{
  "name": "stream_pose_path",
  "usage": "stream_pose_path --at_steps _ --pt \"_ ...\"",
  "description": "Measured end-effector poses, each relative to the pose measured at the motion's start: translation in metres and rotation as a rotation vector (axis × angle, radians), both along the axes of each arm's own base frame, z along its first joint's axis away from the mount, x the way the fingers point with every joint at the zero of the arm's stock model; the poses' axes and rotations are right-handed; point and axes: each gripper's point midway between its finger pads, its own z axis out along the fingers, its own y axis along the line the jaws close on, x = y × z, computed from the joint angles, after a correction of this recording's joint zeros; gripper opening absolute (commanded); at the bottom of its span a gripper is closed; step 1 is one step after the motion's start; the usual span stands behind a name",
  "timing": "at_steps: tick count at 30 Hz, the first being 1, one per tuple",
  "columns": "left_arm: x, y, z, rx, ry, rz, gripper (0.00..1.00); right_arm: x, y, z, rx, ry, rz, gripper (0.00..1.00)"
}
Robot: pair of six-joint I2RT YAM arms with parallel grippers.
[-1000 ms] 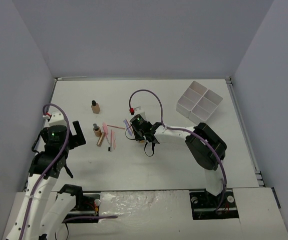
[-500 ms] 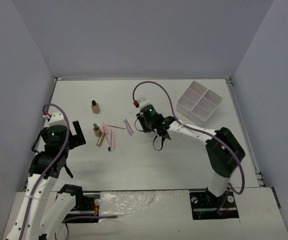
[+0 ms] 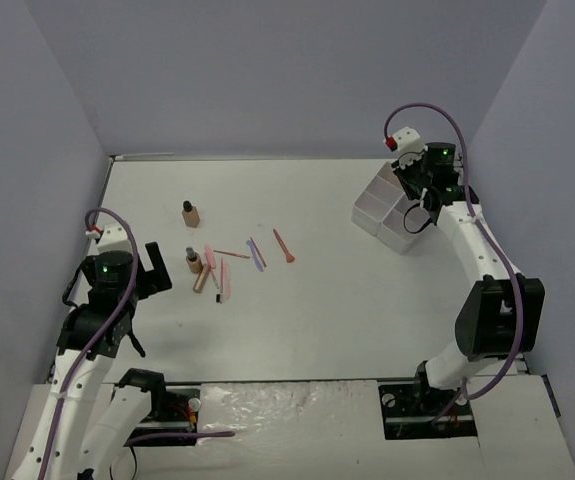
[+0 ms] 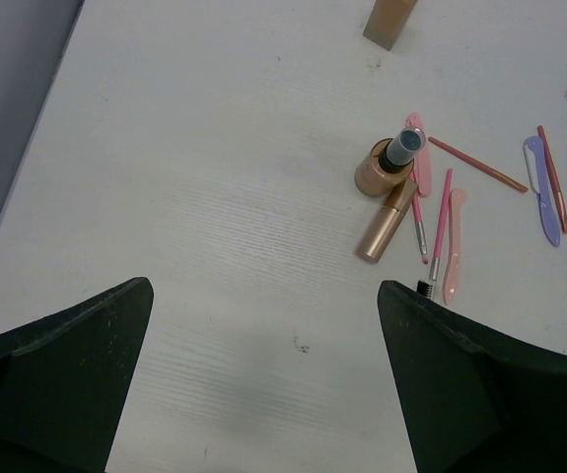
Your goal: Organize the makeup
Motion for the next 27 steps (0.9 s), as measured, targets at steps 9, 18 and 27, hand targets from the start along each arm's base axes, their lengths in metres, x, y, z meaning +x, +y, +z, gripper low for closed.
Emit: stream_pose_path --at_steps 9,18,27 --pt "0.0 0.0 0.001 -0.002 -0.003 -0.002 0.97 0.013 -0.019 -0.043 -0.133 0.115 0.061 0.02" --pt "0.0 0.0 0.0 -0.001 0.002 -0.002 0.97 0.014 -0.036 -0.053 -0.194 0.143 0.057 0.06" --pt "0.001 -0.001 -0.003 0.001 0.016 -0.002 0.97 0.014 -0.054 -0.052 -0.226 0.145 0.013 0.13"
